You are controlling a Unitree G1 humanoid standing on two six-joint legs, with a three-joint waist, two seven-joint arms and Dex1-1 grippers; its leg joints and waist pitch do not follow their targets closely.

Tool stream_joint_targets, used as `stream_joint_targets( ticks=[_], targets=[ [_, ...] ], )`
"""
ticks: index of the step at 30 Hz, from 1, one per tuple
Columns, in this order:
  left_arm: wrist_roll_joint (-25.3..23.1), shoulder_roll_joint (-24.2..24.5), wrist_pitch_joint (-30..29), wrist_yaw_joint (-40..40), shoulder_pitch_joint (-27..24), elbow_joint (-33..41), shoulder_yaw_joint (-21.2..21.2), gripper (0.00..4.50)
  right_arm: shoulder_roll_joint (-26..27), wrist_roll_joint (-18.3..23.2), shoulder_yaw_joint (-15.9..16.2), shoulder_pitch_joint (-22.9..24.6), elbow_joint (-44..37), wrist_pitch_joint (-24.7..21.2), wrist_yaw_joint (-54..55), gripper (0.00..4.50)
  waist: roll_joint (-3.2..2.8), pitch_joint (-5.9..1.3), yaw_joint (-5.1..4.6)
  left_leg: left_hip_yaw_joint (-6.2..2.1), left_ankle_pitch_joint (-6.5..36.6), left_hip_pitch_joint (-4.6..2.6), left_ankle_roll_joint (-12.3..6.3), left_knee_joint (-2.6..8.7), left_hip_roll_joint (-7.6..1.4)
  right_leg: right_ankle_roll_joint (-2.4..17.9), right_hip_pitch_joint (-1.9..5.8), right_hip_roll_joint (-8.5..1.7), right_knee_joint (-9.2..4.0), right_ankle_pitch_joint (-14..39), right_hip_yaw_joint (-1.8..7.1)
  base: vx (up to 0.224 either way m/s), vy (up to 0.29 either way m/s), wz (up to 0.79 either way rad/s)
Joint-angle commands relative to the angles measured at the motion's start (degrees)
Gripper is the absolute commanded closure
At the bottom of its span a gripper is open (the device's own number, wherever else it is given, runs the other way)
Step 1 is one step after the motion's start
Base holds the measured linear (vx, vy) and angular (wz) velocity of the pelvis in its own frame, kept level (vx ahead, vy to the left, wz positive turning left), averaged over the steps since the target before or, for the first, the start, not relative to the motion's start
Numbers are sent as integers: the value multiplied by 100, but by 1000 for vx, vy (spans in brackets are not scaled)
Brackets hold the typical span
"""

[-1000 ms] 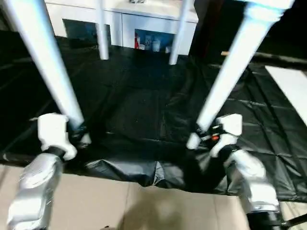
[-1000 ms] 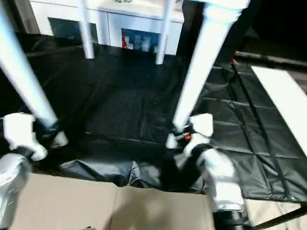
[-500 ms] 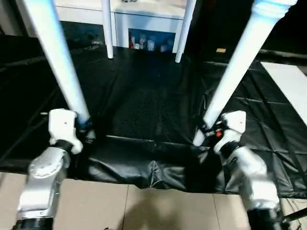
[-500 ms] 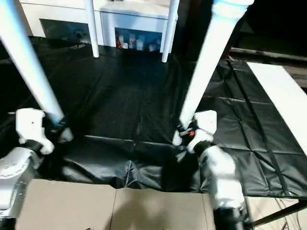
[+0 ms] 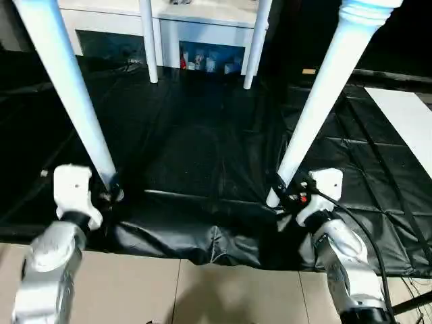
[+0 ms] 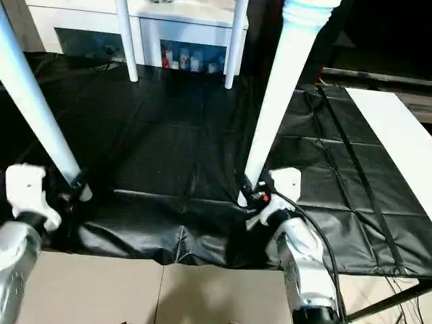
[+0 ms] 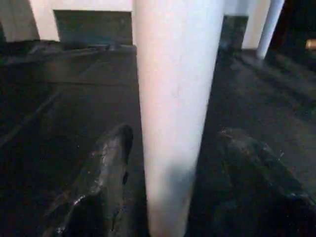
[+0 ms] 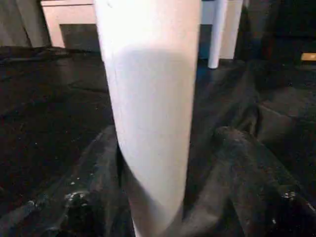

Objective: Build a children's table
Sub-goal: Flip table

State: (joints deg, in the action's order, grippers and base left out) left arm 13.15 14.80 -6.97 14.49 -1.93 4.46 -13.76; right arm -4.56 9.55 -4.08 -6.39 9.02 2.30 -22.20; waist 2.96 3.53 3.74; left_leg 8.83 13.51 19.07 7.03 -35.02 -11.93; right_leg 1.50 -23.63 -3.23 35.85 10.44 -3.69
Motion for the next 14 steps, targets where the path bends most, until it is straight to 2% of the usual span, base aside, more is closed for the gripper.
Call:
stream_joint_targets(
  ticks=[1,3,6,8,9,10,11,12,13,14],
  targets=[
    [122,-148,351,-27,-261,324,-57,103,-8,-53,-83,193,-364,134,142,122,-153,-305,2,5,1125,94,-177,520,-107,744,296,-375,-504,1408,310,0,0,0],
    [190,-317,577,3,-644,629,4,103,-11,-165,-8,510,-718,167,240,122,-126,-306,4,5,1050,125,-218,522,-131,715,323,-381,-497,1291,317,0,0,0],
    [285,-489,512,-27,-852,868,19,103,-14,-204,42,766,-974,59,316,122,-139,-300,-5,31,1232,81,-262,535,-108,665,276,-333,-526,1435,310,0,0,0],
    [111,-558,450,-157,-1044,1111,157,103,32,-75,12,981,-1242,-187,354,122,-157,-274,-8,22,1363,76,-259,561,-128,607,268,-332,-548,1571,310,0,0,0],
    [-19,-569,429,-231,-1127,1202,220,103,32,-53,6,1045,-1339,-286,386,122,-150,-265,-20,8,1441,99,-251,573,-127,545,288,-334,-557,1691,307,0,0,0],
    [-19,-569,429,-231,-1127,1202,220,103,32,-53,6,1045,-1339,-286,386,122,-150,-265,-20,8,1441,99,-251,573,-127,545,288,-334,-557,1691,307,0,0,0],
    [-195,-555,414,-321,-1209,1250,286,103,12,-49,8,1073,-1408,-417,430,122,-149,-262,-34,3,1459,105,-244,572,-115,426,287,-332,-579,1850,307,0,0,0],
    [-232,-567,431,-350,-1243,1284,303,103,2,-35,9,1055,-1424,-522,449,122,-151,-267,-43,-1,1448,106,-238,565,-103,365,287,-329,-584,1909,306,0,0,0],
    [-353,-568,504,-352,-1305,1331,349,103,-14,-35,24,1049,-1466,-643,489,122,-119,-268,-48,0,1441,113,-245,564,-102,333,286,-330,-590,1959,306,0,0,0],
    [-436,-589,467,-405,-1357,1385,371,103,-39,-45,32,1022,-1472,-738,512,122,-126,-266,-49,-8,1404,118,-242,566,-100,282,287,-334,-595,2022,306,0,0,0]
  ],
)
